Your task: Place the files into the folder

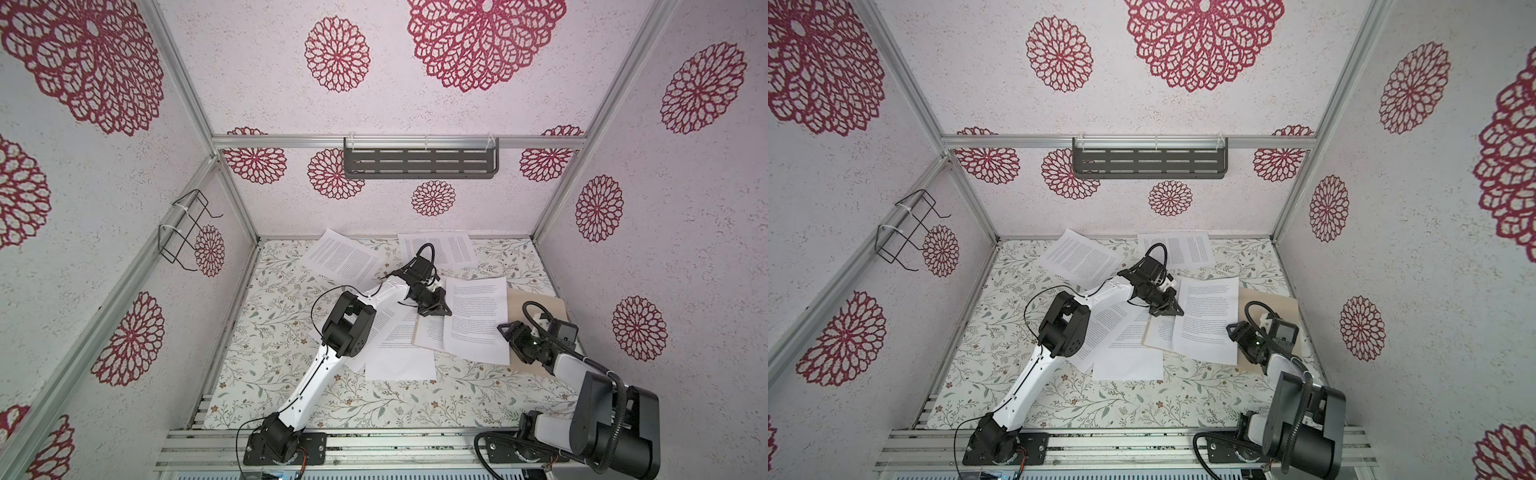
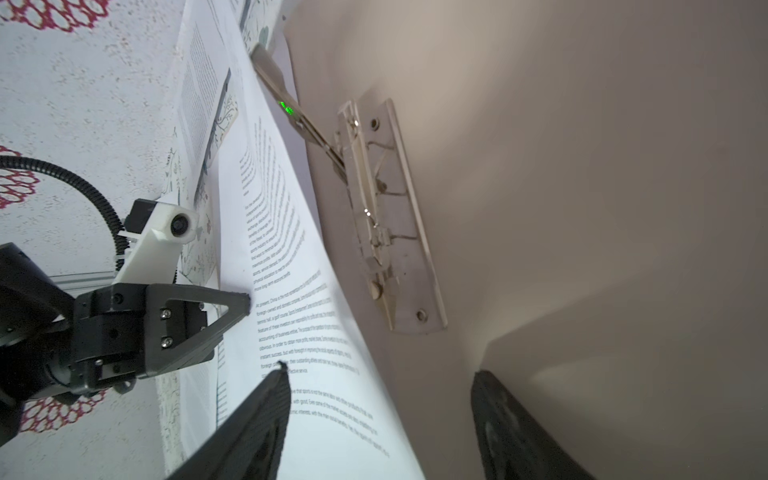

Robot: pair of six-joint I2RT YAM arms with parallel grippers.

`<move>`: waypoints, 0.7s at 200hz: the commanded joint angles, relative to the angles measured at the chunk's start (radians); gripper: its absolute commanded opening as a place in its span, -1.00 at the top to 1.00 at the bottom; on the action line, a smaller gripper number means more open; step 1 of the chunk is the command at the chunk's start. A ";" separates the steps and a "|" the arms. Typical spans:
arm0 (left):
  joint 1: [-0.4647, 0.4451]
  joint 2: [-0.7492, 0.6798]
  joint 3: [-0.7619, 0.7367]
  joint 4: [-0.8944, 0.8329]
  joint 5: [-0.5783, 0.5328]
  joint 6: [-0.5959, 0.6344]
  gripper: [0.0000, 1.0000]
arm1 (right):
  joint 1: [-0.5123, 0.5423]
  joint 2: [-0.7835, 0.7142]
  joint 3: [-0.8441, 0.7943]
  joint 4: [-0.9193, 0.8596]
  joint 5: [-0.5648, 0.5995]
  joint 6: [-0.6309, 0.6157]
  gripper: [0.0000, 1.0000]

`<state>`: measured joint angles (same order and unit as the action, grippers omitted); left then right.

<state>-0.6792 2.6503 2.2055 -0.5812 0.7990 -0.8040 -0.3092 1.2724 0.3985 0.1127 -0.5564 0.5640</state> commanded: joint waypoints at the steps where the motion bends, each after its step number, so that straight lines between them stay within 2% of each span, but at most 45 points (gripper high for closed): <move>1: -0.001 0.004 -0.007 0.012 0.009 0.022 1.00 | 0.024 0.003 0.038 0.041 -0.045 -0.035 -0.26; 44: 0.007 0.018 0.000 -0.003 0.009 0.029 1.00 | 0.036 0.018 0.069 -0.012 -0.033 -0.081 0.07; 86: 0.007 0.022 -0.001 0.000 0.015 0.029 1.00 | 0.046 0.033 0.077 -0.022 -0.009 -0.094 0.29; 140: 0.007 0.022 -0.002 0.013 0.022 0.022 0.98 | 0.071 0.075 0.092 -0.050 0.047 -0.125 0.40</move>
<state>-0.6765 2.6534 2.2055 -0.5823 0.8017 -0.7933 -0.2546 1.3346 0.4625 0.0849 -0.5472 0.4808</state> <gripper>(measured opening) 0.057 0.313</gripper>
